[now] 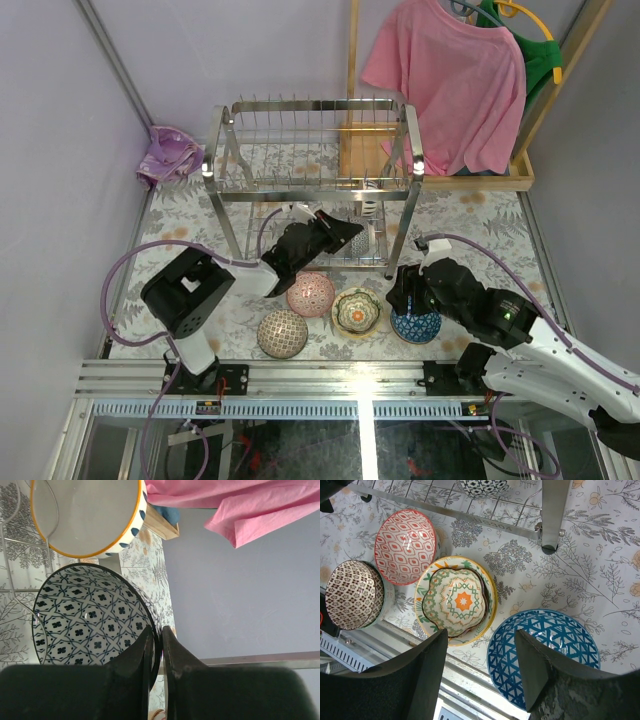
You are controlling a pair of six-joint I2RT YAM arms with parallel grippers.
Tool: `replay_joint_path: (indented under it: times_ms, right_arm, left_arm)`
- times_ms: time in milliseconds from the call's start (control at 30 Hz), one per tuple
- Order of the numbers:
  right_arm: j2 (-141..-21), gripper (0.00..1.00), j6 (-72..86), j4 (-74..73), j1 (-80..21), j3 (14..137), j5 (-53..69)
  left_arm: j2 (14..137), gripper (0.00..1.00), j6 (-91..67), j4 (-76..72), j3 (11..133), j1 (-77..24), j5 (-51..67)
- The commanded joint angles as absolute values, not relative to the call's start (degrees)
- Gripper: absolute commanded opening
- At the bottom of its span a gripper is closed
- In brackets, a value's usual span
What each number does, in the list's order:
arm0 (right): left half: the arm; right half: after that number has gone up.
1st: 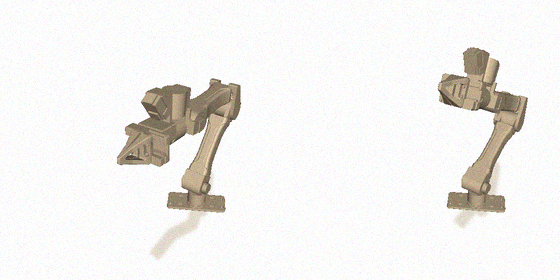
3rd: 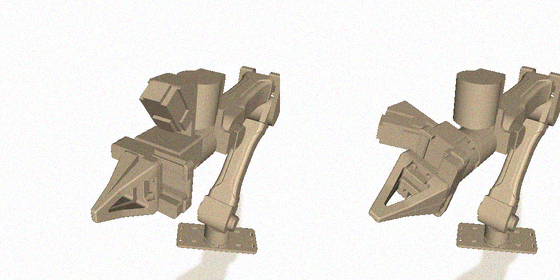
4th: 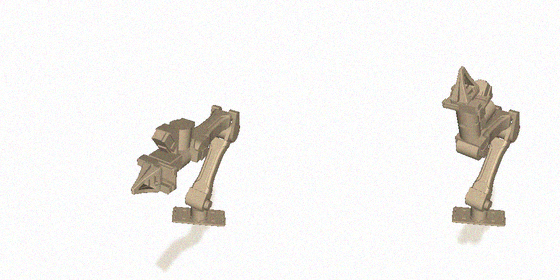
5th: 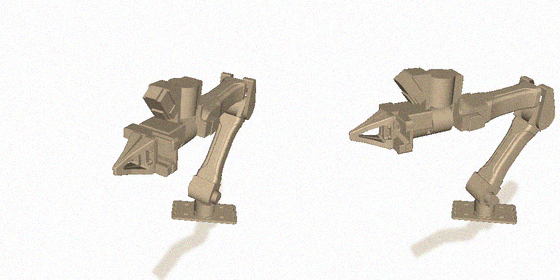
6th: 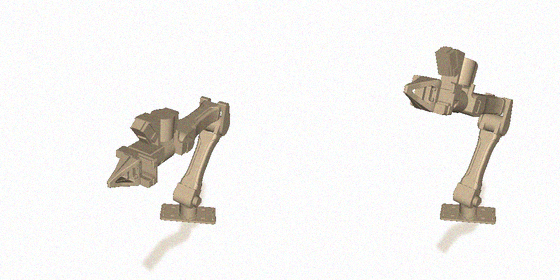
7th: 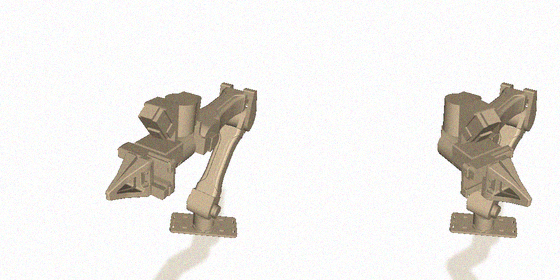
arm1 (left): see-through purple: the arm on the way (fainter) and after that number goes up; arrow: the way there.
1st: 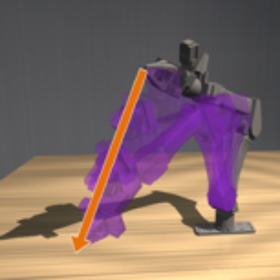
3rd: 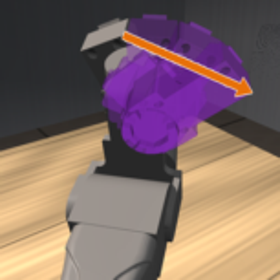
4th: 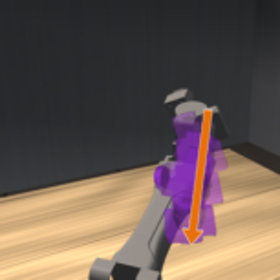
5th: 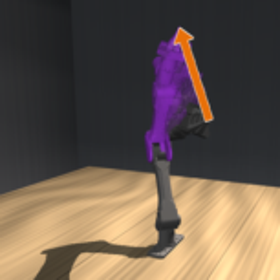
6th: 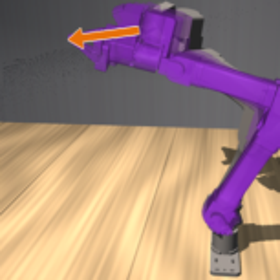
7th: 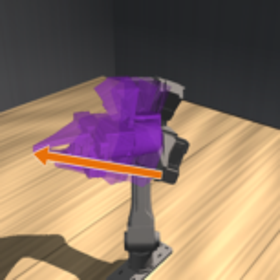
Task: Load the bowls into the dish rack
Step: Place the bowl in the dish rack.
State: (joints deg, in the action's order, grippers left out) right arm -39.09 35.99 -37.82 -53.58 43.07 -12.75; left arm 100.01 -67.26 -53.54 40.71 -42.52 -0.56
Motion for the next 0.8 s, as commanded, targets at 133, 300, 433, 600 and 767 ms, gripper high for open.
replay_joint_path:
  times_ms: [133,300,433,600,767]
  right_arm:
    - [-38.9,0.63,34.7,-36.6,-53.3,42.8,-10.8]
    - [-38.6,0.63,34.8,-37.0,-53.3,42.7,-11.0]
    - [-38.0,0.63,34.8,-37.6,-53.3,42.7,-11.4]
    - [-38.1,0.64,34.7,-37.6,-53.3,42.8,-11.3]
    - [-38.4,0.64,34.6,-37.4,-53.3,42.8,-11.2]
  left_arm:
    - [99.3,0.0,-66.2,-48.7,40.2,-41.8,2.8]
    - [100.3,0.0,-66.6,-47.8,41.6,-41.8,2.9]
    - [100.3,0.11,-66.0,-45.4,41.8,-41.7,2.8]
    - [100.2,0.22,-67.1,-46.1,40.1,-41.0,3.2]
    - [98.9,0.44,-66.7,-44.7,40.4,-40.8,3.6]
